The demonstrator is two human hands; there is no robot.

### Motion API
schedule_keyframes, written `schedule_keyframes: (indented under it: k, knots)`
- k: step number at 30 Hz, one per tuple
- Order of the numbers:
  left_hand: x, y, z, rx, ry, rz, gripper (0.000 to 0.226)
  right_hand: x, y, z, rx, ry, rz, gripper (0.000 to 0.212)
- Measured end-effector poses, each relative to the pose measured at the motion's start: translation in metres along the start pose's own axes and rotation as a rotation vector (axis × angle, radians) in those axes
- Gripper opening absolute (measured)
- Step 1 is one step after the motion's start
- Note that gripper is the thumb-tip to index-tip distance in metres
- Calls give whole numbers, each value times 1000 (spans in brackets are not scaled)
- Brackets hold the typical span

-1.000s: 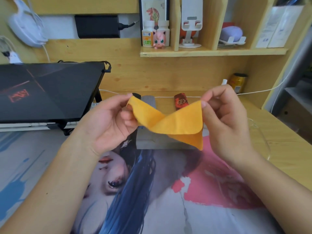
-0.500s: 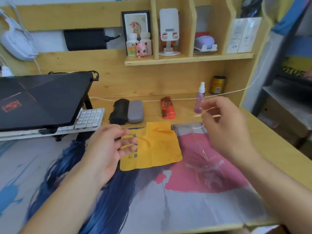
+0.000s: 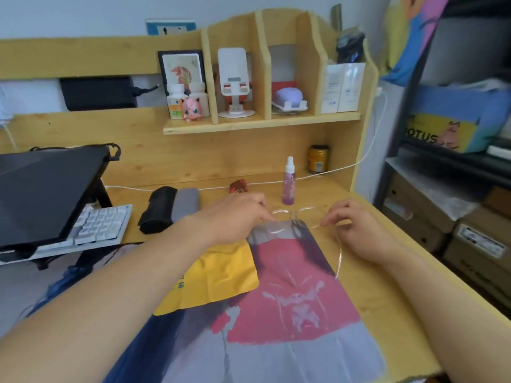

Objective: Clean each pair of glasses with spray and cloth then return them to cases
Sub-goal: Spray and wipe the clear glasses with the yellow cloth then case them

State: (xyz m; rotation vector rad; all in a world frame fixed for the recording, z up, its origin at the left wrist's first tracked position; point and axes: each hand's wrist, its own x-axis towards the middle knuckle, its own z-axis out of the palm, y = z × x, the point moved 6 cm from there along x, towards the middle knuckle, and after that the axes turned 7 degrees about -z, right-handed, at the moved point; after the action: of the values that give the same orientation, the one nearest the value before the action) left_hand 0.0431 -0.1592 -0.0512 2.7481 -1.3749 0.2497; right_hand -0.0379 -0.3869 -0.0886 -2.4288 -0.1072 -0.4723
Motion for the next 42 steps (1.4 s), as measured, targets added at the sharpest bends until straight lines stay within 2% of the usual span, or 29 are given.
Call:
schedule_keyframes:
  k: [2,5,7,9,11,14,16,18,20,22,23,25,30,32,35,38,42]
  knots:
    - [12,-3,4,-53,-69,-11,40,3,5,1,40,15,22,23]
    - [17,-5,9,-110,-41,-17,20,2,3,-8,109,125,34,11]
    - [11,-7,2,-313,47,-62,15,-2,-4,-16,200,228,46,7]
    - [-8,-13,-18,-655,202,-200,15,-6,-17,-21,315,264,74,14]
    - [-38,-21,-33,-906,365,-346,15,-2,-36,-21,448,226,83,17]
    - [-85,-36,-35,-1059,503,-506,17,15,-68,-6,528,116,42,22]
    - [-108,-46,-26,-1064,581,-586,17,31,-78,3,441,160,27,19]
    - [-125,-56,-17,-1025,667,-645,16,53,-68,2,263,368,65,10]
    - [-133,-64,-10,-1009,723,-680,16,79,-53,4,121,469,117,37]
    - [-134,-68,-5,-1009,750,-695,16,105,-37,19,40,396,153,65]
    - [-135,-69,-5,-1006,762,-700,16,114,-33,29,21,353,152,72]
    - [-136,-71,-7,-986,782,-691,16,125,-30,45,14,324,123,76]
    - [-139,-78,-4,-938,790,-721,14,123,-39,49,-21,379,47,77]
    - [-140,-80,-4,-932,818,-739,15,108,-60,36,127,423,33,73]
    - [-144,-81,-7,-890,879,-753,17,76,-99,33,692,344,20,64]
    - [-144,-77,-12,-825,924,-728,18,45,-132,57,1246,42,-9,61]
    - [-146,-73,-13,-793,942,-695,17,20,-172,83,1681,-459,-132,66]
